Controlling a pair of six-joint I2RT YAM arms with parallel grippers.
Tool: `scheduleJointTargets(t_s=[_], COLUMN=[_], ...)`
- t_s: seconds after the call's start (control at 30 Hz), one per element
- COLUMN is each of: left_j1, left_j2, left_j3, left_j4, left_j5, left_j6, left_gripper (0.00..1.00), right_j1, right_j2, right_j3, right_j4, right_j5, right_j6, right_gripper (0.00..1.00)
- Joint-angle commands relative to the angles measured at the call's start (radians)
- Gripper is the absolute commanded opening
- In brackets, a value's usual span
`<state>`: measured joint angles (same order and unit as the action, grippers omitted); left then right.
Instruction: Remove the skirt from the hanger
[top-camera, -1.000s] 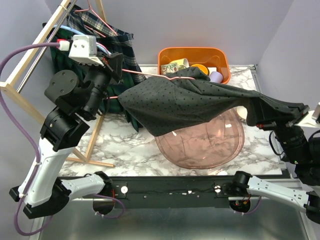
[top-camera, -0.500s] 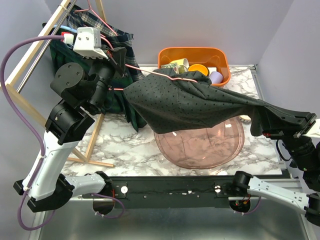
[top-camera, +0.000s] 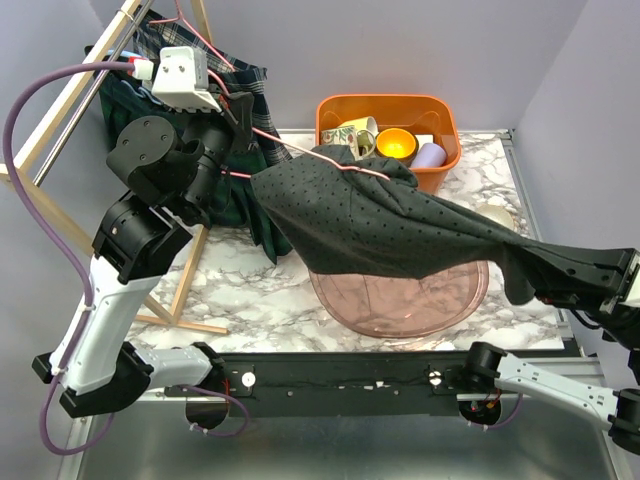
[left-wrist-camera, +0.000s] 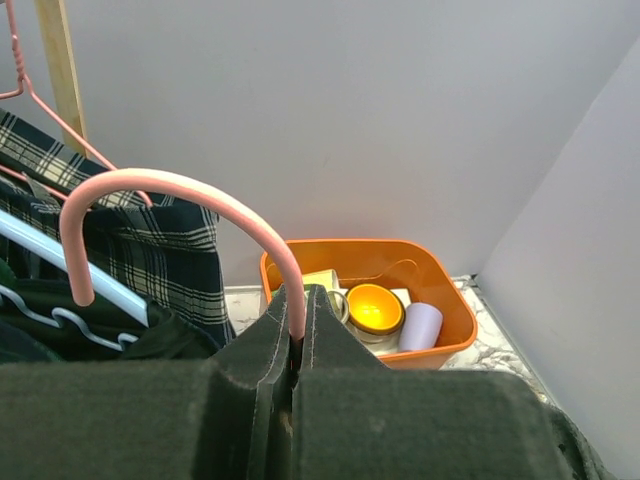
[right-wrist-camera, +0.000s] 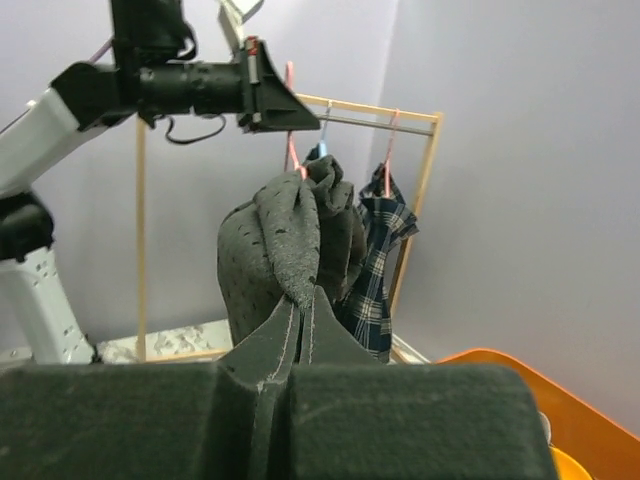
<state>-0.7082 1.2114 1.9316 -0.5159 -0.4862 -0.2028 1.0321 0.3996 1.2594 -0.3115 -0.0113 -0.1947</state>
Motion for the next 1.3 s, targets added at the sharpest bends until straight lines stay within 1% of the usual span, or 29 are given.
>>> scheduleJointTargets(t_s=[0.0, 0.07, 0.1, 0.2, 0.3, 0.37, 0.43, 0.47, 0.5, 0.57, 0.6, 0.67, 0.7, 0.77, 0.8, 0.83, 0.93, 1.0, 1.03, 1.1, 1.13, 1.23, 1.27], left_j1=[0.053, 0.053, 0.055, 0.053, 0.053, 0.053, 0.053, 0.053, 0.053, 0.053, 0.053, 0.053, 0.053, 0.053, 0.053, 0.053, 0.053, 0.053, 0.053, 0.053, 0.053, 0.053, 0.053], left_j2=[-0.016, -0.013, -0.012, -0.001, 0.016, 0.034, 0.034, 0.028, 0.022, 0.007, 0.004, -0.004, -0.006, -0.006, -0.004, 0.005, 0.023, 0.03, 0.033, 0.04, 0.049, 0.06, 0.062], left_j3=[0.046, 0.05, 0.059, 0.076, 0.105, 0.13, 0.158, 0.161, 0.156, 0.147, 0.138, 0.127, 0.11, 0.095, 0.086, 0.083, 0.079, 0.081, 0.081, 0.089, 0.093, 0.098, 0.095], left_j4=[-0.058, -0.064, -0.073, -0.088, -0.11, -0.134, -0.167, -0.168, -0.162, -0.156, -0.153, -0.154, -0.148, -0.142, -0.141, -0.141, -0.139, -0.131, -0.127, -0.121, -0.122, -0.118, -0.115], left_j5=[-0.308, -0.31, -0.311, -0.321, -0.333, -0.327, -0.267, -0.173, -0.134, -0.054, 0.005, 0.041, 0.078, 0.096, 0.098, 0.104, 0.107, 0.107, 0.104, 0.069, 0.054, -0.02, -0.035], left_j6=[0.161, 0.161, 0.158, 0.157, 0.149, 0.129, 0.057, 0.033, 0.004, -0.059, -0.075, -0.11, -0.115, -0.125, -0.127, -0.127, -0.132, -0.132, -0.129, -0.121, -0.112, -0.086, -0.077], left_gripper=[0.0, 0.0, 0.0, 0.0, 0.0, 0.0, 0.0, 0.0, 0.0, 0.0, 0.0, 0.0, 0.0, 0.0, 0.0, 0.0, 0.0, 0.0, 0.0, 0.0, 0.0, 0.0, 0.0], right_j1=[-0.006, -0.007, -0.007, -0.006, -0.006, -0.007, -0.007, -0.007, -0.007, -0.006, -0.007, -0.006, -0.007, -0.007, -0.006, -0.007, -0.007, -0.007, -0.007, -0.006, -0.007, -0.006, -0.007], right_j2=[-0.094, -0.084, -0.079, -0.074, -0.082, -0.073, -0.055, -0.027, -0.007, 0.043, 0.106, 0.152, 0.198, 0.238, 0.255, 0.295, 0.37, 0.393, 0.401, 0.419, 0.421, 0.383, 0.369], right_j3=[0.149, 0.179, 0.186, 0.201, 0.193, 0.201, 0.19, 0.178, 0.14, 0.112, 0.104, 0.092, 0.089, 0.097, 0.101, 0.109, 0.143, 0.138, 0.132, 0.13, 0.129, 0.097, 0.094], right_j4=[0.123, 0.085, 0.075, 0.068, 0.083, 0.065, 0.037, 0.02, 0.015, -0.015, -0.026, -0.034, -0.031, -0.035, -0.038, -0.041, -0.058, -0.049, -0.043, -0.049, -0.057, -0.028, 0.001], right_j5=[-0.255, -0.32, -0.381, -0.47, -0.533, -0.538, -0.442, -0.388, -0.278, -0.189, -0.135, -0.128, -0.157, -0.212, -0.289, -0.323, -0.387, -0.418, -0.462, -0.521, -0.612, -0.738, -0.756], right_j6=[-0.029, -0.034, -0.034, -0.02, 0.0, 0.009, 0.005, -0.005, -0.006, -0.012, -0.012, 0.003, 0.012, 0.035, 0.041, 0.049, 0.08, 0.093, 0.097, 0.107, 0.106, 0.103, 0.113], right_gripper=[0.01, 0.01, 0.01, 0.01, 0.01, 0.01, 0.01, 0.01, 0.01, 0.01, 0.01, 0.01, 0.01, 0.01, 0.01, 0.01, 0.01, 0.01, 0.01, 0.01, 0.01, 0.01, 0.01])
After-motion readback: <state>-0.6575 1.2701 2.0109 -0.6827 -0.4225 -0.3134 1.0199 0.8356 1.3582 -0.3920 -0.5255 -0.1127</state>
